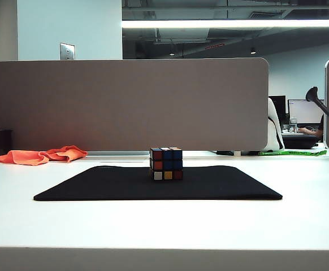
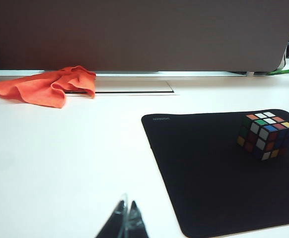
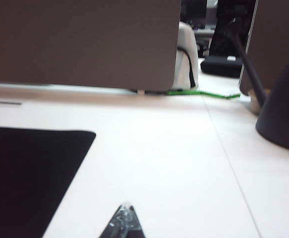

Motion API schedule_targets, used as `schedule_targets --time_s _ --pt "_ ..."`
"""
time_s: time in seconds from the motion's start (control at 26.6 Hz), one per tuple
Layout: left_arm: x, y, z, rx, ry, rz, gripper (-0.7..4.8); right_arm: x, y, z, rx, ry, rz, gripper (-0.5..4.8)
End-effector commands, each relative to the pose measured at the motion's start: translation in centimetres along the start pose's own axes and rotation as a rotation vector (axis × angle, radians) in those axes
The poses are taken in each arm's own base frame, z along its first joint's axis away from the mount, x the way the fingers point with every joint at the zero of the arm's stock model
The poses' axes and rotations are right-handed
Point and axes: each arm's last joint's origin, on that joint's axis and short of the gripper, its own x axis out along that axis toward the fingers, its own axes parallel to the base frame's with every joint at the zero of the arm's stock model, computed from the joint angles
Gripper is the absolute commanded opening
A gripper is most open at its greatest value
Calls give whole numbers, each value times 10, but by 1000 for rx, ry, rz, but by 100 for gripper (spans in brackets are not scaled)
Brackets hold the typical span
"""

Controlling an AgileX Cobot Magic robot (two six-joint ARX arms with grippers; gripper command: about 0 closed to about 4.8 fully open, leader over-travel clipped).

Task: Pick up the cube on the right side of the mouse pad, then place it in the center of the mouse pad.

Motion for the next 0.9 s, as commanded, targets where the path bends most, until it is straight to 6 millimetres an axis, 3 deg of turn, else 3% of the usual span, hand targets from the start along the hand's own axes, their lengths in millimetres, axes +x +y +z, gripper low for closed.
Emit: schedule_targets --time_s 0.04,0.45,0.9 --pt "0 0 2 2 -14 0 -6 1 0 -10 0 31 -11 -5" --pt "0 0 2 4 -16 6 -6 1 -2 -12 0 55 -65 -5" --pt "-1 5 9 78 -81 168 -6 1 0 -12 1 54 -12 -5"
